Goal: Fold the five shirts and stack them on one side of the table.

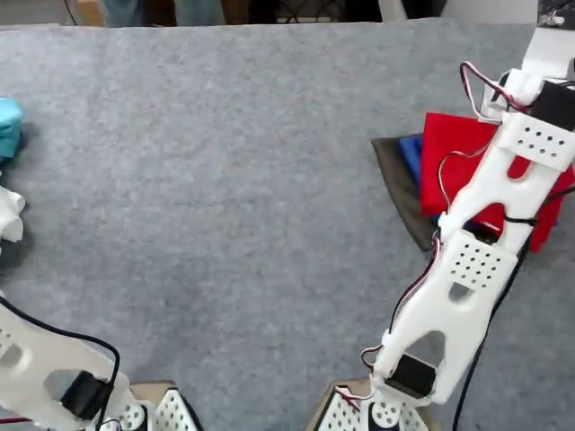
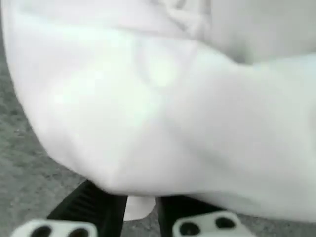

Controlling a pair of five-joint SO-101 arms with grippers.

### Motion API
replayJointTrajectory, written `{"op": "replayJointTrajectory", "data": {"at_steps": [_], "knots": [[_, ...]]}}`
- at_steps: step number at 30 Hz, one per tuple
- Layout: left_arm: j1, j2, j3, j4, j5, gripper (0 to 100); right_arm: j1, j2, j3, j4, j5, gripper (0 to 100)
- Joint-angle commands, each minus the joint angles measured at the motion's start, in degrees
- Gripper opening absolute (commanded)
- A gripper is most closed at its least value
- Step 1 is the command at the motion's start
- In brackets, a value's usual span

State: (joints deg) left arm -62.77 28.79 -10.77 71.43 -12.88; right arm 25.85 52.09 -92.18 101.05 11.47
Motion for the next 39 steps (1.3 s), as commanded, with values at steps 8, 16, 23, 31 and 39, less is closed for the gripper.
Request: {"op": "replayJointTrajectory", "data": {"at_steps": [8, 16, 23, 31, 39], "knots": [[7.9, -14.1, -0.6, 19.5, -1.2, 3, -4.2, -4.2, -0.5, 0.2, -0.5, 2.9], [37.3, -54.9, 27.4, 21.0, -1.3, 3, -7.0, -4.2, -0.5, 0.0, -1.9, 2.9], [77.1, -77.0, 36.4, 29.3, -0.9, 3, -6.9, -4.2, -0.5, 0.0, -1.9, 2.9], [82.3, -74.5, 31.1, 29.5, -3.0, 4, -11.2, -4.2, -0.5, 0.0, -1.9, 3.2], [64.1, -77.6, 23.2, 29.5, 4.2, 27, -25.2, -3.8, 0.0, 0.1, -1.9, 31.3]]}}
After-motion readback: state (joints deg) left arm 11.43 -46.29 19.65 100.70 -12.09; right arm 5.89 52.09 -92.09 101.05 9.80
